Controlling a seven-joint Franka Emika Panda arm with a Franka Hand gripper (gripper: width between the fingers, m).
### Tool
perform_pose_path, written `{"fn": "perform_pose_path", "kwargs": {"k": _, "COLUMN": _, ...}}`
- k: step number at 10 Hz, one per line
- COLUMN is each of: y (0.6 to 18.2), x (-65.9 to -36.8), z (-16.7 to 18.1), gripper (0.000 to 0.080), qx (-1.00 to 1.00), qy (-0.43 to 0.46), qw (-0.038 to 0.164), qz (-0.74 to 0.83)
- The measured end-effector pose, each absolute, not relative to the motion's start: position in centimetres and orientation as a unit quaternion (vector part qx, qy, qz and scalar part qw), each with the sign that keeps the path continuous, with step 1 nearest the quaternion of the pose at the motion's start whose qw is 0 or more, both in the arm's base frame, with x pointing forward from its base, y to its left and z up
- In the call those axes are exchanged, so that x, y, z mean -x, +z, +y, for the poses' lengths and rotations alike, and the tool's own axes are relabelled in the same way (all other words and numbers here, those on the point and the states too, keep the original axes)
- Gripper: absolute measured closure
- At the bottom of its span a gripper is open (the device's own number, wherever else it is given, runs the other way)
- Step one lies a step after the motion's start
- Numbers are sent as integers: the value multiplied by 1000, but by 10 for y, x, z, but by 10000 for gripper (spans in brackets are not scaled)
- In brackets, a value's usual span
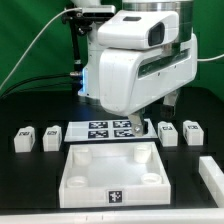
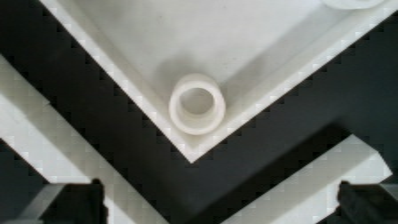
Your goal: Assemble one leg
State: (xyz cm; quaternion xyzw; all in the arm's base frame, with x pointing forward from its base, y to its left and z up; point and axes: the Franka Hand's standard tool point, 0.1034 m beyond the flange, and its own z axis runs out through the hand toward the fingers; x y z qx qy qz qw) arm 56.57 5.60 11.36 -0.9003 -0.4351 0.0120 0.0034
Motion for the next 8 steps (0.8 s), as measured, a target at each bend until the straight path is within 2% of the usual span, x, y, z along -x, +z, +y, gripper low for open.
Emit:
{"fn": "perform_pose_path", "kwargs": {"k": 4, "y": 112, "x": -563, "z": 55, "gripper": 150, "qx": 885, "qy": 10, "qw": 3, "qz": -465}}
{"fn": "perform_pose_path", "kwargs": {"k": 8, "y": 80, "x": -473, "z": 26, "gripper": 150, "qx": 766, "qy": 4, "qw": 3, "qz": -643}}
